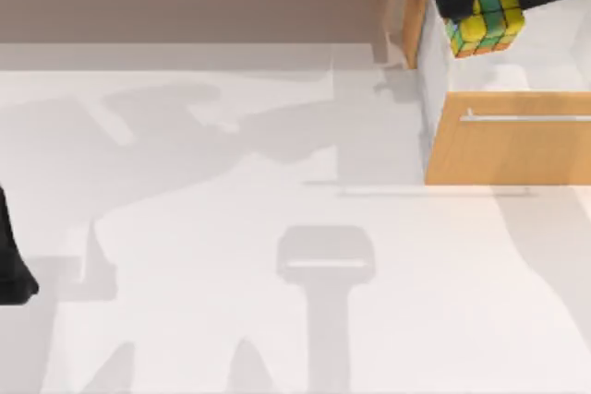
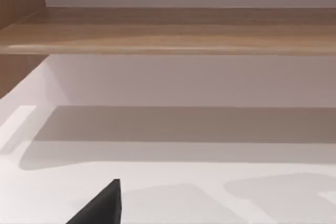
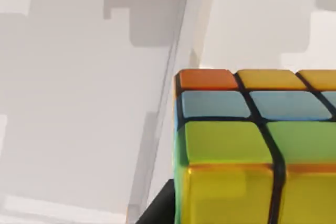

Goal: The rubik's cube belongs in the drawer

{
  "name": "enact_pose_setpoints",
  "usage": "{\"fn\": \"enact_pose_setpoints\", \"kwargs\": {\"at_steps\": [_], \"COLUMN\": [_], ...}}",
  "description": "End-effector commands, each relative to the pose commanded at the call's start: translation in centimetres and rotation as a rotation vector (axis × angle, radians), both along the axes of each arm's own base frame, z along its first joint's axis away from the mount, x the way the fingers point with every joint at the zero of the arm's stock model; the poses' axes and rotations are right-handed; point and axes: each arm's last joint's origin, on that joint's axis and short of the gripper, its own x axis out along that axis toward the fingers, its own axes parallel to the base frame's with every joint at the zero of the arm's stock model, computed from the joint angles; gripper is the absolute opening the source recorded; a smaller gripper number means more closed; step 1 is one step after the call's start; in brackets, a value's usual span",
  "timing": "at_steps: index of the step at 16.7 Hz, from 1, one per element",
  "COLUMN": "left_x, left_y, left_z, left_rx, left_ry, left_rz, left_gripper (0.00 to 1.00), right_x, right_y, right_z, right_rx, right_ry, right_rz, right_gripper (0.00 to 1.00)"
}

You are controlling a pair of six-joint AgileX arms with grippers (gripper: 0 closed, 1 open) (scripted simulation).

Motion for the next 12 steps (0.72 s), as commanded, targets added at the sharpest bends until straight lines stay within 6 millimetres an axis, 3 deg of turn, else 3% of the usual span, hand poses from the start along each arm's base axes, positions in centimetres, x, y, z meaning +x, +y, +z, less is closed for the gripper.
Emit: {"fn": "enact_pose_setpoints", "kwargs": {"at_steps": [5,9,12], "left_x": [0.0,0.0,0.0], "left_y": [0.0,0.0,0.0], "left_z": [0.0,0.0,0.0], "left_rx": [0.0,0.0,0.0], "left_ry": [0.0,0.0,0.0], "left_rz": [0.0,0.0,0.0], "left_gripper": [1.0,1.0,1.0], "right_x": [3.4,4.8,5.0], "right_y": [-6.4,-7.7,-7.7], "right_z": [-5.3,-9.9,-10.5], "right_rx": [0.018,0.033,0.035], "right_ry": [0.232,0.363,0.377], "right_rz": [-0.155,-0.192,-0.194], "right_gripper": [0.0,0.0,0.0]}}
